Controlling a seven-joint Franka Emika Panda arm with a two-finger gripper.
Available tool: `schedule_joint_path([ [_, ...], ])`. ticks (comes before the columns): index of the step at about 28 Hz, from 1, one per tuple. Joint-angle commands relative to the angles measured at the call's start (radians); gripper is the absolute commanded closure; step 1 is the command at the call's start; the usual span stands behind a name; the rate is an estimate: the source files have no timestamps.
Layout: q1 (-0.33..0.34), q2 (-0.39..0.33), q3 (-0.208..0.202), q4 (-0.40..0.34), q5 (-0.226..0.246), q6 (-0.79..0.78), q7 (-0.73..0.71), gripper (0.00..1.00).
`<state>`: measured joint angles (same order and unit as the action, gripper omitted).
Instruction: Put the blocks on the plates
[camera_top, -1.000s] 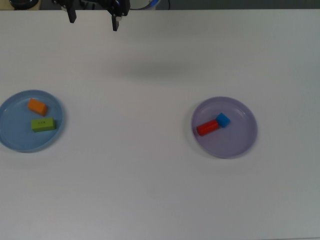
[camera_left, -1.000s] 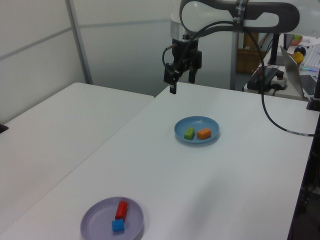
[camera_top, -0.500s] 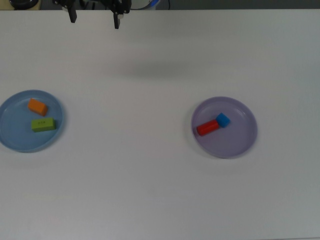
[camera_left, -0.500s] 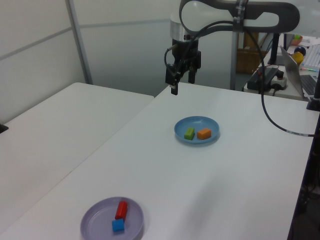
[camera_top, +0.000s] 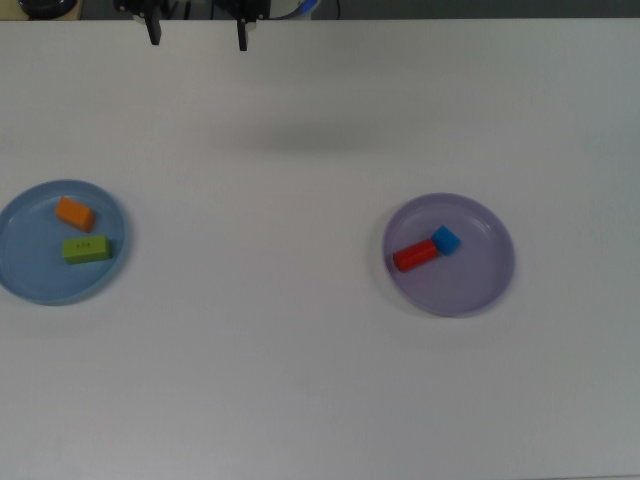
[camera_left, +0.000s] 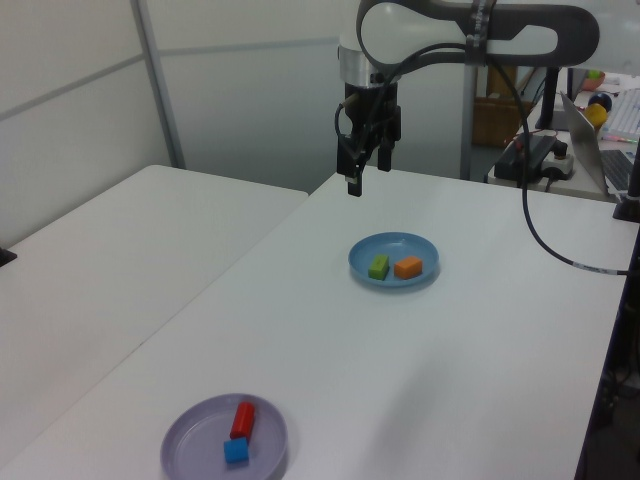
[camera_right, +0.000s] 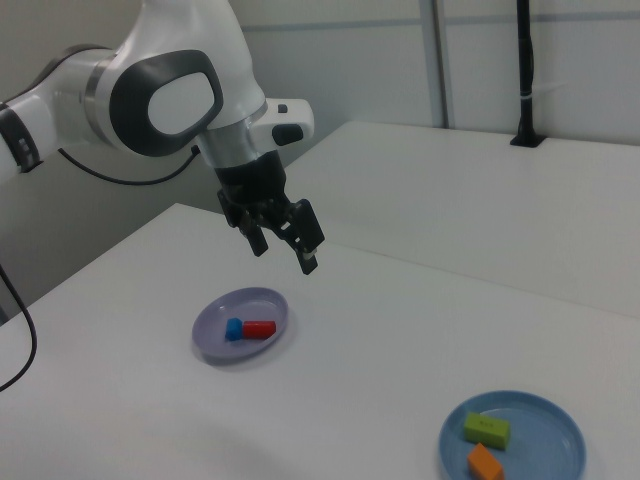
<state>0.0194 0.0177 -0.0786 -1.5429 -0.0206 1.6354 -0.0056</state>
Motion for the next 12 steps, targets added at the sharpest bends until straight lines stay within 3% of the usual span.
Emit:
schedule_joint_path([
  [1,0.007,0.027,0.019,0.027,0.019,-0.029,0.006,0.0],
  [12,0.007,0.035,0.029,0.03,0.019,-0.029,0.05,0.0],
])
